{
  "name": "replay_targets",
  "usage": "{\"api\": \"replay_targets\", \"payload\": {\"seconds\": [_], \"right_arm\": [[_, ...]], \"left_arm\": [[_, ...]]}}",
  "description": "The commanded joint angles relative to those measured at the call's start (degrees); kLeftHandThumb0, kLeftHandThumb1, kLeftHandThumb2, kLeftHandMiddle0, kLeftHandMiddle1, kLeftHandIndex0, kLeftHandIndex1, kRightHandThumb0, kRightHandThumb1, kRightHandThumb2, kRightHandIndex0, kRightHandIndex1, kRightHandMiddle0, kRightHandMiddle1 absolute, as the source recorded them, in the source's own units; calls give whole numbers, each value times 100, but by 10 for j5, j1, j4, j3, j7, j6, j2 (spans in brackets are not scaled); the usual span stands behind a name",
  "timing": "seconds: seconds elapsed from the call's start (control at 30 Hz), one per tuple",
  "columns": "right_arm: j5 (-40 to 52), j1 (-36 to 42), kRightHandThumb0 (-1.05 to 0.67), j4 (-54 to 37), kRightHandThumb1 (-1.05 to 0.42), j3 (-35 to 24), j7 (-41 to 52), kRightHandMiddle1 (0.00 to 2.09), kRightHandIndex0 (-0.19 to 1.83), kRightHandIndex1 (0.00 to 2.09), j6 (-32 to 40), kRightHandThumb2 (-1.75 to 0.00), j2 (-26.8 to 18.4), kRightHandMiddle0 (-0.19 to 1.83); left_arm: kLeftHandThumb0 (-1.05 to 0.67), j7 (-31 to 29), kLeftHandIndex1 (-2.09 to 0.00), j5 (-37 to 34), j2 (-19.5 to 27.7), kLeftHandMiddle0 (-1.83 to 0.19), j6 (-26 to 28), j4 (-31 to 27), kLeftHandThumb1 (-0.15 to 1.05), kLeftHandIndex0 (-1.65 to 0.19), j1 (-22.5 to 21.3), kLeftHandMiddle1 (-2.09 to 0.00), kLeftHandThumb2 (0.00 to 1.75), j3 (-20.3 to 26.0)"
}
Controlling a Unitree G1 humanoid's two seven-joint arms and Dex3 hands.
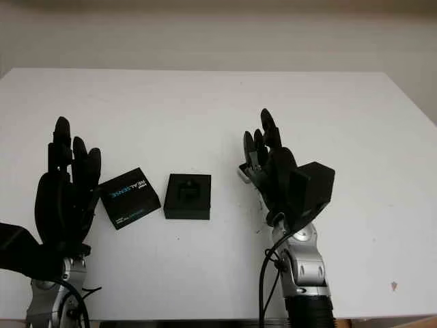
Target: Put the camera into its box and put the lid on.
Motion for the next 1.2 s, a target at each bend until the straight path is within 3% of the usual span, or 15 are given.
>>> {"api": "replay_targets", "payload": {"seconds": [0.0,0.3,0.43,0.6,0.7,0.8,0.9,1.17], "right_arm": [[3,11,-60,-17,-105,3,2,17,-8,5,7,-51,1,-12],[0,-10,-58,6,-105,9,8,15,-8,5,0,-53,0,-11],[17,-27,-58,-3,-105,-9,15,16,-5,7,11,-37,-11,-7],[-13,-93,-53,29,-97,-25,63,24,12,14,-25,-8,-96,4],[-28,-145,-47,71,-92,-25,112,29,17,17,-38,-4,-154,4],[-47,-192,-39,122,-85,-20,146,72,19,18,-69,-5,-194,-13],[-72,-223,-32,163,-81,-10,162,89,22,21,-95,-4,-218,-18],[-190,-260,-28,236,-77,50,165,90,32,30,-172,-5,-281,0]], "left_arm": [[-58,-2,-17,-3,-2,6,1,-16,105,16,9,-6,28,-3],[-56,7,-17,1,2,5,18,-18,105,14,-3,-6,28,-3],[-55,4,-16,-3,1,5,22,-17,105,15,-3,-6,28,-5],[-57,4,-16,1,-1,4,18,-13,105,14,1,-6,27,-11],[-58,3,-16,0,0,5,21,-19,105,15,4,-5,27,-13],[-58,-1,-15,1,3,6,21,-23,105,15,8,-5,29,-14],[-56,-5,-14,-2,4,7,19,-25,105,16,13,-4,30,-15],[-56,-4,-14,-4,2,7,28,-39,105,15,25,-5,30,-16]]}}
